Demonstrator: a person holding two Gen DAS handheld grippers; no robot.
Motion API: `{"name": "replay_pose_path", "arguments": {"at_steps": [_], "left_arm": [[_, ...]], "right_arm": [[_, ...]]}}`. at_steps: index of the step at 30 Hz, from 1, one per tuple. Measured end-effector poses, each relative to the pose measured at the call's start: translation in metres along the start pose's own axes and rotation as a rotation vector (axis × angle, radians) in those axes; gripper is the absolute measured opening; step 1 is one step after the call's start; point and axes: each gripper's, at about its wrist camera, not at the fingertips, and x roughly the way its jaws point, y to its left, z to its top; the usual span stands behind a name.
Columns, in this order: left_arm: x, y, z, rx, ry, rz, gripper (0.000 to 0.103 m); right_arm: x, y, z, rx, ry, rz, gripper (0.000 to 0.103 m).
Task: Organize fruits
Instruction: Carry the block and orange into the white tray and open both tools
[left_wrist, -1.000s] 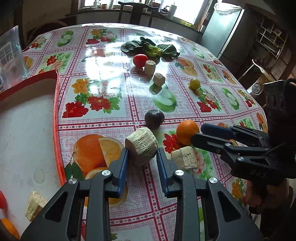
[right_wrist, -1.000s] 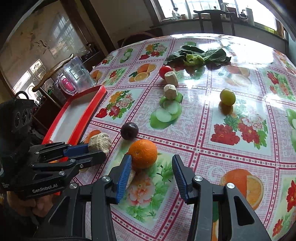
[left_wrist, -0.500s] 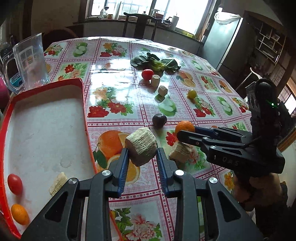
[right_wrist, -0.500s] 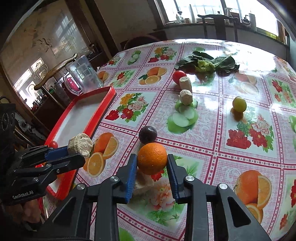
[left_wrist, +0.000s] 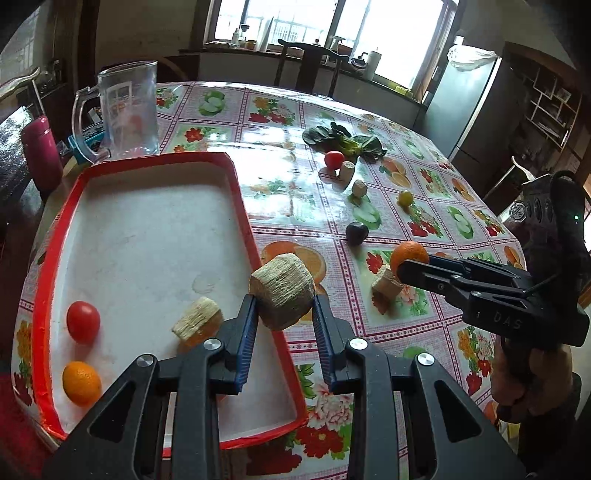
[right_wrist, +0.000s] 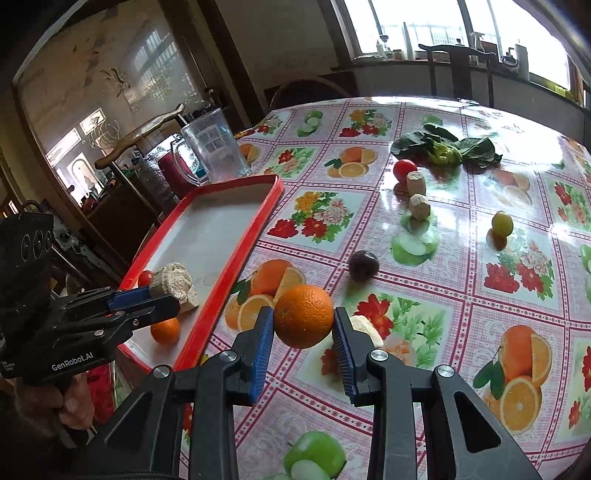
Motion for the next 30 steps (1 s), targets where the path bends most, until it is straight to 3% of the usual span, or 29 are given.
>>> {"name": "replay_pose_path", "arguments": {"at_steps": [15,30], "left_arm": [[-0.035,0.047,-0.014,-0.063,-0.048,0.068,0.028],[-0.041,0.083,-0.019,-0.108,-0.05,0.115,0.028]], "right_arm": [[0.014,0.061,0.0,-0.083,0.02,0.046,0.033],[0.028,0.085,0.013,-0.122,0.022,0.067,0.032]]}}
